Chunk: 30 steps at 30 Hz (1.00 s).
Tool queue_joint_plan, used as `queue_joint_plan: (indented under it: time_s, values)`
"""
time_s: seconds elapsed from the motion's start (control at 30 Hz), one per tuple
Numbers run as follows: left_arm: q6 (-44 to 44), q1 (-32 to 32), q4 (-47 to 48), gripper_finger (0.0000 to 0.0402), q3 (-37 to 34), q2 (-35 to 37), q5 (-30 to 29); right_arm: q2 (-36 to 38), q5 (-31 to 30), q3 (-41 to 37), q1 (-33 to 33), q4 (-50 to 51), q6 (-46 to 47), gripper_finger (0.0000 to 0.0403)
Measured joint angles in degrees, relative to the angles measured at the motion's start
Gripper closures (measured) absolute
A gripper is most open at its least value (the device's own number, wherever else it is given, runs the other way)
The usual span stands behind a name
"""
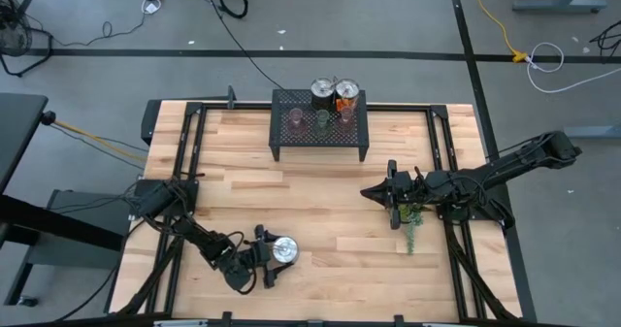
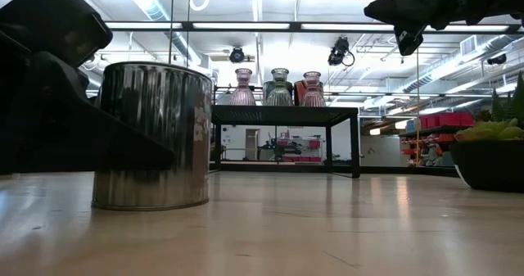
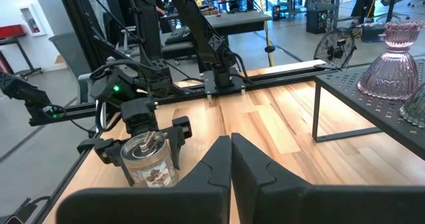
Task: Pick & Place candle stick holders
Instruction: Put the brown scented candle on the shelf
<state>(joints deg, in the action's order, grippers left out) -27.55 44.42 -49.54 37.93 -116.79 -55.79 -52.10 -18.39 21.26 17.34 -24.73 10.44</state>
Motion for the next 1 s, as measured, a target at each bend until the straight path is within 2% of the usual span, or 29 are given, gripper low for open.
queue_joint_plan:
  time_s: [0.13, 0.37, 0.67, 0.87, 1.0]
  values:
    - [1.3, 0.0, 0.2, 0.0037, 0.0, 0.2, -1.9, 0.0, 0.0, 0.0, 0.0, 0.0, 0.0, 0.0395]
    - [8.8, 0.0, -3.9, 0.0037, -0.1, 2.5, -3.0, 0.0, 0.0, 0.0, 0.0, 0.5, 0.0, 0.0395]
    - [17.3, -0.8, -2.6, 0.0037, -0.1, 10.8, -7.6, 0.0, 0.0, 0.0, 0.0, 0.9, 0.0, 0.0395]
    - [17.7, -5.0, 12.6, 0.0037, 0.0, 20.5, -8.2, 0.0, 0.0, 0.0, 0.0, 1.3, 0.3, 0.0395]
    - [15.1, -9.4, 24.6, 0.0037, 0.0, 27.9, -4.6, 0.0, 0.1, 0.0, 0.0, 2.2, 1.3, 0.0395]
